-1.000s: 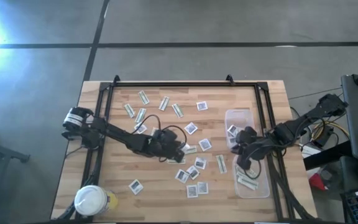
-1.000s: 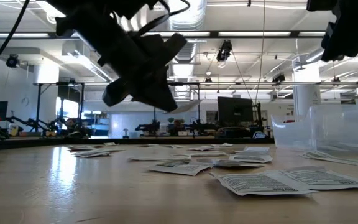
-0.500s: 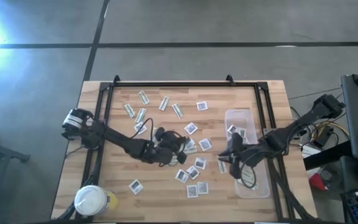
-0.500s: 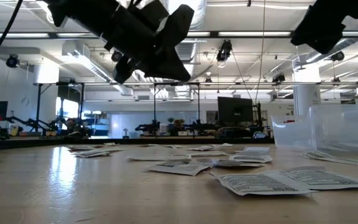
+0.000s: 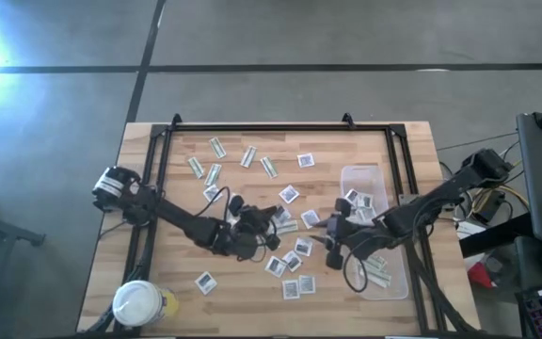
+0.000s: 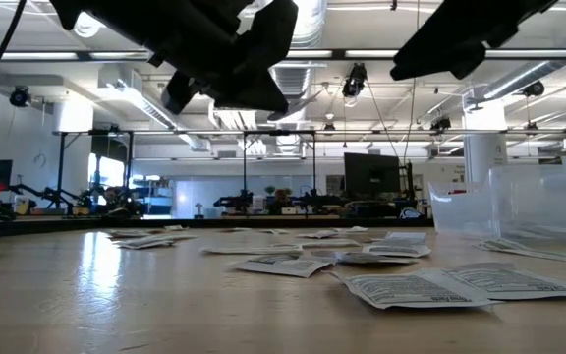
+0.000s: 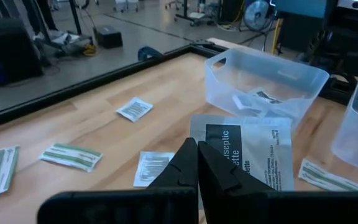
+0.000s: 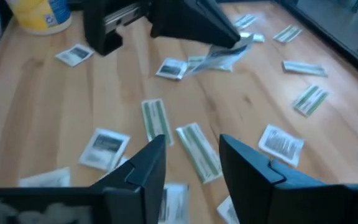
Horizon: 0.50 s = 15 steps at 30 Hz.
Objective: Pick & Place First Aid Supplies
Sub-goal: Put the towelette pack into the top bin
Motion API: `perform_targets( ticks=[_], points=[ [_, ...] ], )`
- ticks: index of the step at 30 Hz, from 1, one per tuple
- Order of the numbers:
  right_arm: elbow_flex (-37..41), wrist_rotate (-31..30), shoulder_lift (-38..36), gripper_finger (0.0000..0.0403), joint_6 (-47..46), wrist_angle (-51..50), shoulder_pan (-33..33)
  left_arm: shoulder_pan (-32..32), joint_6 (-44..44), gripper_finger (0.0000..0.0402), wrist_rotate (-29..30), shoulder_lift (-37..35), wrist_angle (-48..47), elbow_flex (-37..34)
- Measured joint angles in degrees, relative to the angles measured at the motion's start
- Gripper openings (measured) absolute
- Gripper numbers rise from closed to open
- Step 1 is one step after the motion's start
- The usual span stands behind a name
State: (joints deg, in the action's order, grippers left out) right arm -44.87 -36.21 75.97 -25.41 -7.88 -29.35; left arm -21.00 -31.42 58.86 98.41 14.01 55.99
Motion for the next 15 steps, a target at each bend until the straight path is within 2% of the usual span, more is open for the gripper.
perform_targets(
  ticks=[9,15],
  points=[
    [-4.4,-0.1,3.3,0.0194,2.8,1.5,3.0,-0.9,5.0,0.0000,2.8,0.0,2.1,0.0],
    [-8.0,-0.3,4.6,0.0201,3.2,1.4,5.4,-0.9,8.8,0.0000,3.8,0.0,3.3,0.0]
  ],
)
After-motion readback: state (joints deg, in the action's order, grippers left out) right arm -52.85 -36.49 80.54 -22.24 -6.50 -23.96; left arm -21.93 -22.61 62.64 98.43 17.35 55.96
